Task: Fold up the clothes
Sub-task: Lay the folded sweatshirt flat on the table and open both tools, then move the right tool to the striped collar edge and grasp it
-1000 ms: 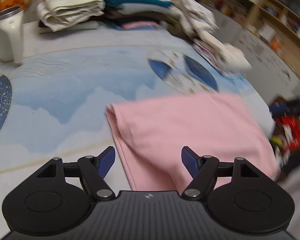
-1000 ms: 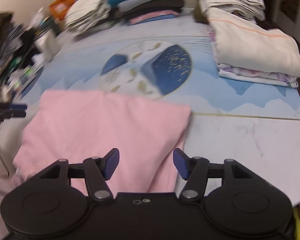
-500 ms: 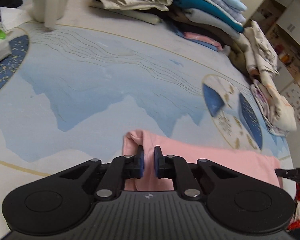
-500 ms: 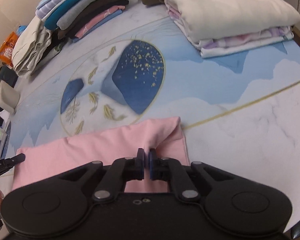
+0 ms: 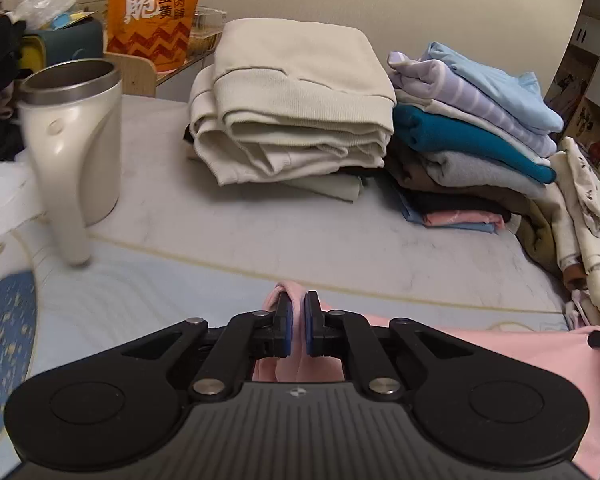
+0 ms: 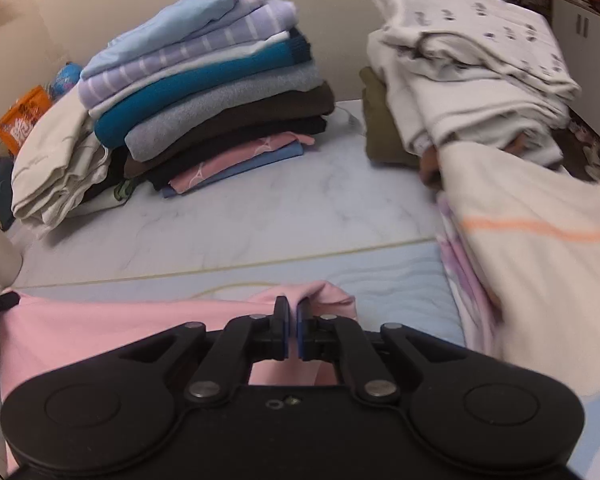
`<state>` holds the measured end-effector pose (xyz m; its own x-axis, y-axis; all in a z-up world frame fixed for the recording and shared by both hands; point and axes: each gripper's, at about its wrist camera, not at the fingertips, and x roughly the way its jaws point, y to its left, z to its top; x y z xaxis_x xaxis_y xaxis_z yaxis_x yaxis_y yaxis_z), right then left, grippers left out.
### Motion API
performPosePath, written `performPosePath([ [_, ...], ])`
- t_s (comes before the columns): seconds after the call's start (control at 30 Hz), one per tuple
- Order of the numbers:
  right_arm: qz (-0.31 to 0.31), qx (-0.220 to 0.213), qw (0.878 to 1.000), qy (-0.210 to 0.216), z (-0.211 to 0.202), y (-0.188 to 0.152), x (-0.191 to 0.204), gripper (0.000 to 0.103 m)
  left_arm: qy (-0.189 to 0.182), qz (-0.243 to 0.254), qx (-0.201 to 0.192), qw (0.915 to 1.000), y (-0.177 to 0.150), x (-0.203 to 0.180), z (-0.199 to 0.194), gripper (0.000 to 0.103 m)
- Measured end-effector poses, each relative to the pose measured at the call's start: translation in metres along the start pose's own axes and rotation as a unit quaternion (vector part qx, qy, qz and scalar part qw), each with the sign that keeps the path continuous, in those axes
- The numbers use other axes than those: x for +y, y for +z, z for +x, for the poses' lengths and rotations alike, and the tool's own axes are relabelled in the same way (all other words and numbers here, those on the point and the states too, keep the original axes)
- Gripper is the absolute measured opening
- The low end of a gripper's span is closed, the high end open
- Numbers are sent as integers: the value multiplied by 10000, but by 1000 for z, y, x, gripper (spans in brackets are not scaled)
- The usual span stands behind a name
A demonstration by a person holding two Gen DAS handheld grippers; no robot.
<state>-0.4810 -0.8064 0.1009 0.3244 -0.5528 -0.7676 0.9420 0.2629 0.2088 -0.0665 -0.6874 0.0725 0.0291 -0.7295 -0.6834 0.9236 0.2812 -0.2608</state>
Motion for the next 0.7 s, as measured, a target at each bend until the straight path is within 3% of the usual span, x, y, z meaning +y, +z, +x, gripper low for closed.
performPosePath([
  [0.17, -424, 473, 9980, 72, 9, -6, 1, 103, -83, 127, 465, 9988, -1, 4, 7, 8],
  [0.2, -518, 492, 9974, 113, 4, -9, 2, 103, -100, 172, 530, 9984, -3, 6, 1, 14],
  [0.27, -744, 504, 9957, 216, -9, -14, 4, 103, -135, 241, 690, 9972, -11, 11, -12, 35],
  [0.3, -929, 478, 9942, 256, -18, -18, 10, 103, -165, 252, 782, 9965, -17, 15, -20, 65],
  [0.33, -1117, 451, 9923, 295, -28, -22, 16, 103, -185, 265, 849, 9959, -24, 18, -28, 81],
  [0.57, -2255, 437, 9705, 738, -40, -78, 85, 103, -319, -65, 1417, 9894, -86, 28, -65, 81],
  [0.7, -2133, 648, 9708, 882, -30, -98, 106, 103, -424, -482, 1326, 9891, -107, 27, -76, 86],
])
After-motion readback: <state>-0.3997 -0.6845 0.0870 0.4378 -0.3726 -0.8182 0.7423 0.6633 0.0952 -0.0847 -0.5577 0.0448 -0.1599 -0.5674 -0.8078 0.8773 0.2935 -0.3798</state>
